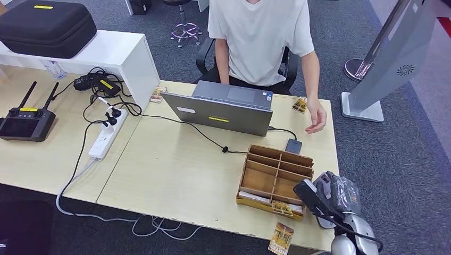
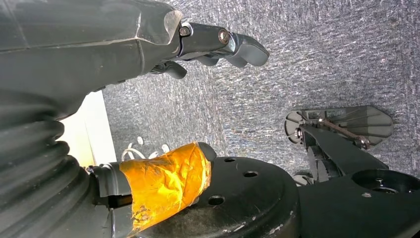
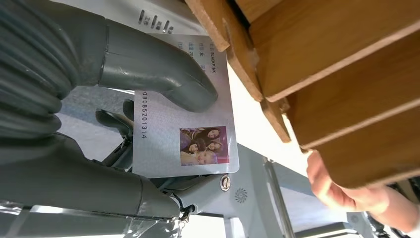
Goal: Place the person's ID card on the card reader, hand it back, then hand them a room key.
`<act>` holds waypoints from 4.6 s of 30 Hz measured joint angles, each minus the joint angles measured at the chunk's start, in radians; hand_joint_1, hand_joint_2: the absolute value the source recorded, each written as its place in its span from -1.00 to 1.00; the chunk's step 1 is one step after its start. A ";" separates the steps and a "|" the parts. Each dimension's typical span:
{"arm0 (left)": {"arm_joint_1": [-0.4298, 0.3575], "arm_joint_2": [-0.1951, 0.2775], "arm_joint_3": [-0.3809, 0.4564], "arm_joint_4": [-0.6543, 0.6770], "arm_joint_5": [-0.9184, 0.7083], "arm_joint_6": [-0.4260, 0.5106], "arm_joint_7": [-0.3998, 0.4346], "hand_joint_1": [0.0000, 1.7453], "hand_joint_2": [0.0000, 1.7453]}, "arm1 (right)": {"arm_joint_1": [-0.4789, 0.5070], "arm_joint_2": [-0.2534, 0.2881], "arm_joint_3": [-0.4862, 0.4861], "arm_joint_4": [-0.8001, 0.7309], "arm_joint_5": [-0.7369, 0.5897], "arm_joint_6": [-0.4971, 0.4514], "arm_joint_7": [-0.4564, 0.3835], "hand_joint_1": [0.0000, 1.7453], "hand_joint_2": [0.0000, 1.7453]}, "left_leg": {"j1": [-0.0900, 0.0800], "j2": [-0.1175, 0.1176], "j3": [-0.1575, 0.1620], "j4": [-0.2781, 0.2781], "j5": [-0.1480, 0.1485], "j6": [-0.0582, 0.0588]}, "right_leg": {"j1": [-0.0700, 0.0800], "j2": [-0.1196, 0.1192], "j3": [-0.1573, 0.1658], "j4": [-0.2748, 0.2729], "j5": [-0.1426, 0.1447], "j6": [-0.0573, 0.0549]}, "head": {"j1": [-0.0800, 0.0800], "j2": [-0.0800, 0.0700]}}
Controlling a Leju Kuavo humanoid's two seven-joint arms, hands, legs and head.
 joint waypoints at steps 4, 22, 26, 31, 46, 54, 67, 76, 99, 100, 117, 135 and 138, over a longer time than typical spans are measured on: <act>0.000 0.000 0.000 0.000 0.000 0.000 0.000 -1.00 1.00 | -0.010 0.000 -0.002 0.027 0.007 -0.008 0.002 1.00 1.00 | 0.000 0.000 0.000 0.000 0.000 0.000 | 0.000 0.000 0.000 0.000 0.000 0.000 | 0.000 0.000; 0.000 0.000 0.000 0.000 0.000 0.000 0.000 -1.00 1.00 | -0.051 -0.002 -0.066 0.089 0.027 -0.050 0.016 1.00 1.00 | 0.000 0.000 0.000 0.000 0.000 0.000 | 0.000 0.000 0.000 0.000 0.001 0.000 | 0.000 0.000; 0.000 0.000 0.000 0.000 0.000 0.000 0.000 -1.00 1.00 | -0.060 -0.003 -0.102 0.097 0.025 -0.049 0.013 1.00 1.00 | 0.000 0.000 0.000 0.000 0.000 0.000 | 0.000 0.000 0.000 0.000 0.001 0.000 | 0.000 0.000; 0.000 0.000 0.000 0.000 0.000 0.000 0.000 -1.00 1.00 | -0.064 -0.003 -0.127 0.092 0.026 -0.039 -0.005 1.00 1.00 | 0.000 0.000 0.000 0.000 0.000 0.000 | 0.000 0.000 0.000 0.000 0.001 0.000 | 0.000 0.000; -0.004 0.004 -0.006 0.000 -0.031 -0.001 0.000 -1.00 1.00 | -0.225 0.071 -0.007 -0.038 0.095 0.015 0.050 1.00 1.00 | 0.000 0.003 -0.001 0.000 0.003 -0.002 | 0.000 0.003 -0.002 0.002 0.003 -0.002 | 0.000 0.000; -0.009 0.009 -0.021 0.000 -0.051 -0.002 0.000 -1.00 1.00 | -0.399 0.124 0.108 -0.027 0.121 0.016 0.131 1.00 1.00 | 0.001 0.001 -0.003 0.000 0.006 -0.002 | 0.001 0.002 -0.004 0.002 0.005 -0.001 | 0.000 0.000; -0.010 0.009 -0.060 0.000 -0.078 -0.032 -0.026 -1.00 1.00 | -0.621 0.158 0.131 0.240 0.339 -0.033 0.308 1.00 1.00 | 0.001 0.000 -0.009 0.000 0.010 -0.003 | 0.001 0.001 -0.009 0.002 0.009 -0.002 | 0.000 0.000; -0.009 0.009 -0.069 0.000 -0.064 -0.040 -0.037 -1.00 1.00 | -0.679 0.158 0.134 0.378 0.375 -0.063 0.315 -1.00 1.00 | 0.001 0.000 -0.014 0.000 0.010 -0.003 | 0.001 0.001 -0.015 0.003 0.009 -0.002 | 0.000 0.000; -0.008 0.010 -0.069 0.000 -0.039 -0.018 -0.029 -1.00 1.00 | -0.580 0.145 0.134 0.312 0.342 -0.104 0.201 -1.00 1.00 | 0.001 0.001 -0.014 0.000 0.012 -0.003 | 0.001 0.002 -0.016 0.002 0.011 -0.002 | 0.000 0.000; -0.008 0.010 -0.069 0.000 -0.039 -0.018 -0.029 -1.00 1.00 | -0.580 0.145 0.134 0.312 0.342 -0.104 0.201 -1.00 1.00 | 0.001 0.001 -0.014 0.000 0.012 -0.003 | 0.001 0.002 -0.016 0.002 0.011 -0.002 | 0.000 0.000; -0.008 0.010 -0.069 0.000 -0.036 -0.018 -0.028 -1.00 1.00 | -0.553 0.142 0.134 0.262 0.330 -0.099 0.191 -1.00 1.00 | 0.001 0.001 -0.014 0.000 0.012 -0.003 | 0.001 0.002 -0.016 0.002 0.011 -0.002 | 0.000 0.000; 0.002 0.008 -0.014 0.000 0.074 0.003 0.002 -1.00 1.00 | 0.065 -0.087 0.136 -0.475 0.085 -0.094 -0.001 -1.00 1.00 | 0.001 -0.004 -0.015 0.000 0.007 0.000 | 0.000 -0.003 -0.014 0.000 0.007 0.002 | 0.000 0.000; 0.004 0.009 -0.004 0.000 0.081 0.003 0.003 -1.00 1.00 | 0.150 -0.127 0.112 -0.576 0.083 -0.092 -0.018 -1.00 1.00 | 0.001 0.002 -0.014 0.000 0.005 -0.001 | 0.000 0.003 -0.016 0.000 0.007 0.001 | 0.000 0.000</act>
